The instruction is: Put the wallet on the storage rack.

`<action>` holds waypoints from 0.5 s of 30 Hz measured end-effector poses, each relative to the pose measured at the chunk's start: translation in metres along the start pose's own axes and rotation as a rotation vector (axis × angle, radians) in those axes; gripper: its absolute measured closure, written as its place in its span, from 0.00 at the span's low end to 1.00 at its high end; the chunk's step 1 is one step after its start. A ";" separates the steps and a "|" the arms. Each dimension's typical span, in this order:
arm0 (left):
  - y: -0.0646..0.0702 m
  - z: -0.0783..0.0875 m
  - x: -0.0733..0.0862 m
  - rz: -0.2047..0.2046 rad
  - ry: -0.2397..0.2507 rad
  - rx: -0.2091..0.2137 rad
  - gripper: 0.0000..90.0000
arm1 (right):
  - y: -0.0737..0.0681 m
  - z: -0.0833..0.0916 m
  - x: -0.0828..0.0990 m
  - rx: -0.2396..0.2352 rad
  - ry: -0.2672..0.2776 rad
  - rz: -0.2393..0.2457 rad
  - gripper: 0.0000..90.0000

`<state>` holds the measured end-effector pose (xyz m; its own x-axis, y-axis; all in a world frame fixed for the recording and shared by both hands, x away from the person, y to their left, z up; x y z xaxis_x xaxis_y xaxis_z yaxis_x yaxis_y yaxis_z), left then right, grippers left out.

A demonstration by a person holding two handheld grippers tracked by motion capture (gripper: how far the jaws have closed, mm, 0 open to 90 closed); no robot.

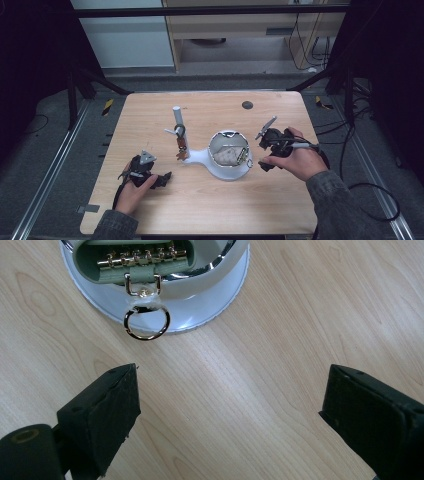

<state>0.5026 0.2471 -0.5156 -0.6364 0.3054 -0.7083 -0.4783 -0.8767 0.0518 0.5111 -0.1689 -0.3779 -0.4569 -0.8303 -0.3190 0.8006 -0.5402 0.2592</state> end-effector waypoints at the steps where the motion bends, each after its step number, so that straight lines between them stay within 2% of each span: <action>1: 0.000 0.000 0.000 0.000 0.000 0.000 0.00 | 0.000 0.000 0.000 0.000 0.002 -0.001 0.09; 5: 0.000 0.000 0.000 0.000 0.000 0.000 0.00 | 0.000 -0.002 0.002 0.003 0.006 -0.005 0.09; 15: 0.000 0.000 0.000 0.000 0.000 0.000 0.00 | 0.002 -0.008 0.015 0.018 0.063 -0.045 0.09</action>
<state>0.5027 0.2471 -0.5156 -0.6365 0.3052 -0.7084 -0.4784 -0.8766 0.0522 0.5089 -0.1814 -0.3891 -0.4669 -0.7951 -0.3870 0.7722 -0.5799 0.2596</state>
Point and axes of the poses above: each handheld gripper's, and its own axes: z roughly backward along the jaws, x roughly out of its underside, y roughly to its right, the point moved 1 cm from there along -z, roughly forward along the jaws, and after that the axes turned 6 degrees about z, right-handed, at the moved point
